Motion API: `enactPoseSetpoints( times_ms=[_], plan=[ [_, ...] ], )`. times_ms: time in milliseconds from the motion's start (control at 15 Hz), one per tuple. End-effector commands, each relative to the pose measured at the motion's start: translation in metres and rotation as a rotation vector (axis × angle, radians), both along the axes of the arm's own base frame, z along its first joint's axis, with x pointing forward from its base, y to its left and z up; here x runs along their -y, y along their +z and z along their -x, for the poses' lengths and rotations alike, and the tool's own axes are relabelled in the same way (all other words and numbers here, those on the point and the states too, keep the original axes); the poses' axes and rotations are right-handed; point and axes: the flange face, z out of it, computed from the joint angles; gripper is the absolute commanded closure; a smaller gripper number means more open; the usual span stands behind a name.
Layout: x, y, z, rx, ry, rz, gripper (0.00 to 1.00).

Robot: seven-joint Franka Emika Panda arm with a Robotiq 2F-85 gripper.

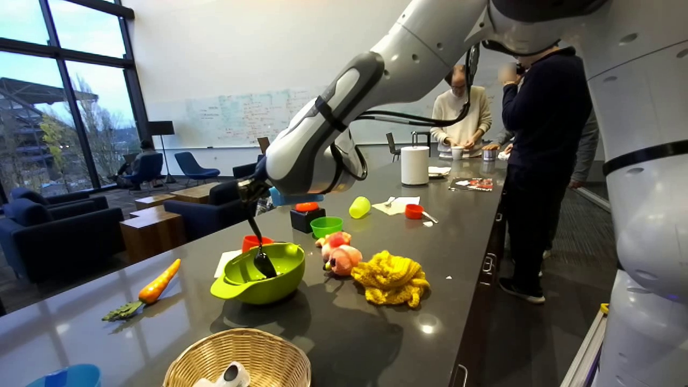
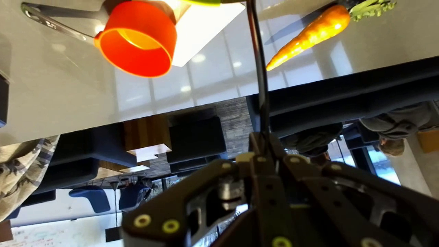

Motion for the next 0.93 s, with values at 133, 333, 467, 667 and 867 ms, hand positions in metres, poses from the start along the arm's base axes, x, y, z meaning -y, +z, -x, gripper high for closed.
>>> enactPoseSetpoints(
  times_ms=[133,333,467,667,867],
  plan=[
    [-0.010,-0.002,-0.003,-0.009,0.048,0.033,0.99],
    [-0.026,-0.004,-0.004,-0.016,0.085,0.041,0.99],
    [-0.041,-0.005,-0.006,-0.018,0.115,0.045,0.99],
    [-0.060,-0.003,-0.009,-0.013,0.150,0.046,0.99],
    [-0.070,-0.004,-0.013,-0.011,0.167,0.045,0.99]
  ],
)
